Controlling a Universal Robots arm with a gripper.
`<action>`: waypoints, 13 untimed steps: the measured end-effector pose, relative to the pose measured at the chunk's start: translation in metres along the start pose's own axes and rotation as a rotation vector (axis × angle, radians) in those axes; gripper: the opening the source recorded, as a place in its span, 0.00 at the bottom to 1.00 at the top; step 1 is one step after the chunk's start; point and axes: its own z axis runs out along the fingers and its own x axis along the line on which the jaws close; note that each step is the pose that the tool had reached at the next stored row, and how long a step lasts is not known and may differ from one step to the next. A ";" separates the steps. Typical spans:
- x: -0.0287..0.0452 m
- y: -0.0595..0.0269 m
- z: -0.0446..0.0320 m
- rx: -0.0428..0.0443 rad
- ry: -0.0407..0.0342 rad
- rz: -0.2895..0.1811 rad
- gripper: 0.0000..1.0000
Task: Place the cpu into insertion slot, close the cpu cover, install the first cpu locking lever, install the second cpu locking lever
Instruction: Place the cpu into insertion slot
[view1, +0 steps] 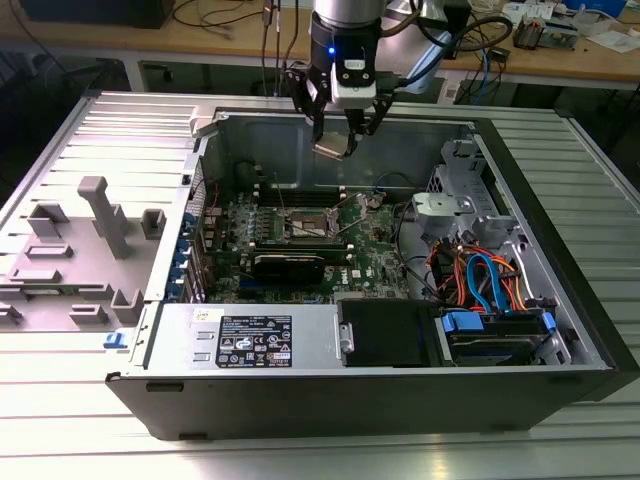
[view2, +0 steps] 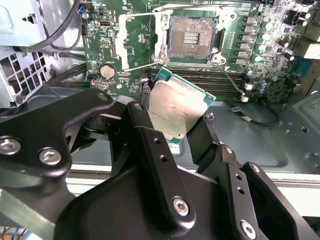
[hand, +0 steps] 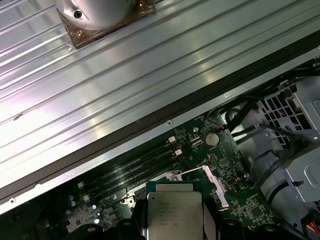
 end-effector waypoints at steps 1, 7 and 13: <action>0.0000 0.0000 0.0000 0.0000 0.0000 0.000 0.54; 0.0000 0.0000 0.0001 -0.0002 0.0000 0.000 0.54; -0.0001 -0.0001 0.0003 0.0006 -0.0011 0.008 0.54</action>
